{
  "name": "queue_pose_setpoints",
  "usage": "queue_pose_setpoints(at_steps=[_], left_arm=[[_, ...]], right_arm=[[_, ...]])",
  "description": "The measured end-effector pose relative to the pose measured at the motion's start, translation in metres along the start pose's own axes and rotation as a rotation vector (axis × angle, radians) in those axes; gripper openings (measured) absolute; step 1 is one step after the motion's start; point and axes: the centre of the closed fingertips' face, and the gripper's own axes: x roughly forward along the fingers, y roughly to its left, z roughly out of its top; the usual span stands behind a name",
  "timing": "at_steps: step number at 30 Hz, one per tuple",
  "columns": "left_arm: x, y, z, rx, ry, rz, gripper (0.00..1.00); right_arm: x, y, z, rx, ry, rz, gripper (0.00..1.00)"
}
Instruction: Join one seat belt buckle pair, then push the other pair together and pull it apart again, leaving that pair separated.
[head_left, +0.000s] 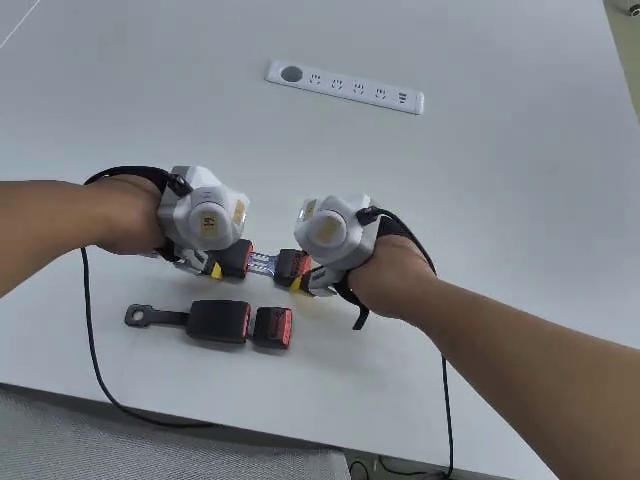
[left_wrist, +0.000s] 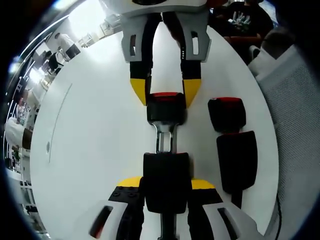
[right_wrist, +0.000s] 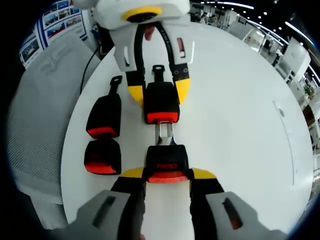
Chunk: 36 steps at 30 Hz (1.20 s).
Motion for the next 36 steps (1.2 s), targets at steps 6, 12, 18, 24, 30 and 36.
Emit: queue_pose_setpoints(at_steps=[6,12,18,24,30,36], left_arm=[[0.001,0.0,-0.001,-0.002,-0.005,0.001,0.33],[0.002,-0.001,0.0,-0.001,-0.014,0.0,0.33],[0.001,-0.003,0.001,0.005,-0.03,-0.004,0.33],[0.0,-0.004,0.003,0.0,-0.06,-0.011,0.33],[-0.001,-0.004,0.003,-0.014,-0.065,-0.005,0.33],[-0.001,-0.004,0.003,-0.026,-0.072,-0.002,0.33]], right_arm=[[-0.002,0.002,0.005,-0.013,-0.011,0.002,0.34],[0.003,0.002,0.011,-0.013,-0.028,0.005,0.33],[0.004,0.002,0.014,-0.013,-0.041,0.014,0.32],[0.005,0.002,0.016,0.005,-0.052,0.007,0.32],[0.006,0.002,0.02,0.009,-0.054,0.008,0.32],[0.01,0.001,0.023,0.005,-0.049,0.006,0.32]])
